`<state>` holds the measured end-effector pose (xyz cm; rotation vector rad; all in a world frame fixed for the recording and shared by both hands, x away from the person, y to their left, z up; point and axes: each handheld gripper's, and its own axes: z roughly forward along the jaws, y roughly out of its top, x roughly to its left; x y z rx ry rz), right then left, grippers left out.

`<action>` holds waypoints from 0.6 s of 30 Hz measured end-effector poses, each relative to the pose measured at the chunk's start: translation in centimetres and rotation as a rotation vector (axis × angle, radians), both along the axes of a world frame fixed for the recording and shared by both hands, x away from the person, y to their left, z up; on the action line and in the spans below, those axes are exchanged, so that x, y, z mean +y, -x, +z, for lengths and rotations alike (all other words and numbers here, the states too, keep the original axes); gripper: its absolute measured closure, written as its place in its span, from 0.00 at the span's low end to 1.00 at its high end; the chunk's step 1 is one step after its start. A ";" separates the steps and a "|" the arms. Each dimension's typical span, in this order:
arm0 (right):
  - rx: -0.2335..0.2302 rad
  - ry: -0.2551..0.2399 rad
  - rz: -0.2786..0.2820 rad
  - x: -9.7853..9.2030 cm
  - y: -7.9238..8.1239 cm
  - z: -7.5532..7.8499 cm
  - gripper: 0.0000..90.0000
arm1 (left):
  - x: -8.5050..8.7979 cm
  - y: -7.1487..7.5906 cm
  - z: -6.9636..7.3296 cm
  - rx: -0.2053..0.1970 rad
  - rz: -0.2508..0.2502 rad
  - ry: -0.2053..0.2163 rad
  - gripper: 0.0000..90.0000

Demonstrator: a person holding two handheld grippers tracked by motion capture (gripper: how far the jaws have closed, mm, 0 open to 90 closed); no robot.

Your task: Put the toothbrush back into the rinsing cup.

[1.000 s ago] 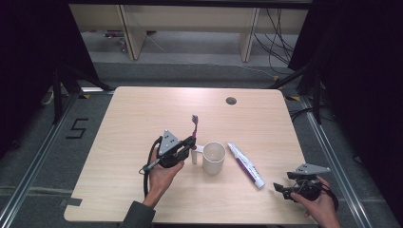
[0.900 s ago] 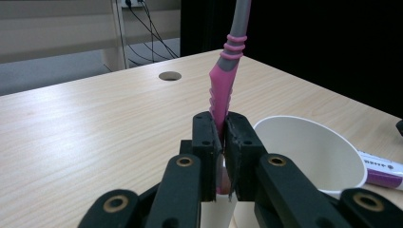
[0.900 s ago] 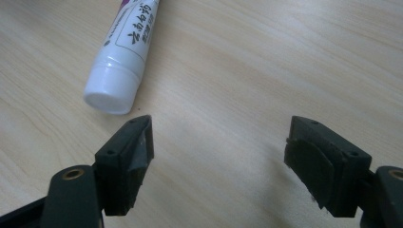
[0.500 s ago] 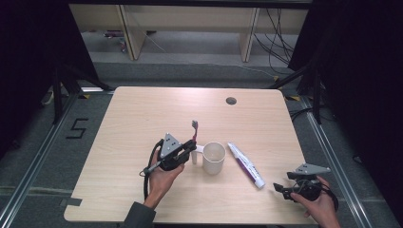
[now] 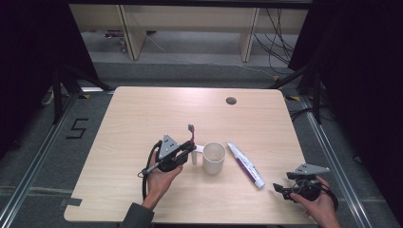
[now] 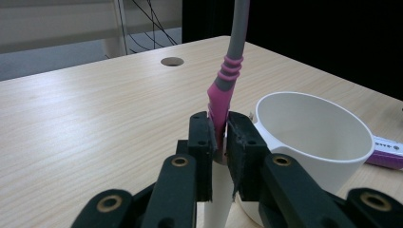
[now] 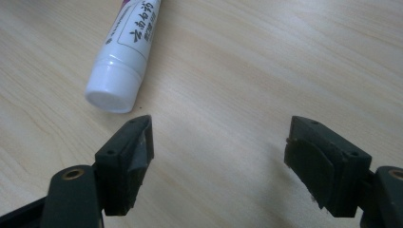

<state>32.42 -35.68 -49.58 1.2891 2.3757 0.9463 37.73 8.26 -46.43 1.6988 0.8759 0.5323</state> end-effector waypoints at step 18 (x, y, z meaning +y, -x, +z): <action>-0.024 0.011 0.018 -0.2 -0.1 0.0 0.28 | 0.5 0.5 0.6 0.008 0.041 0.019 0.51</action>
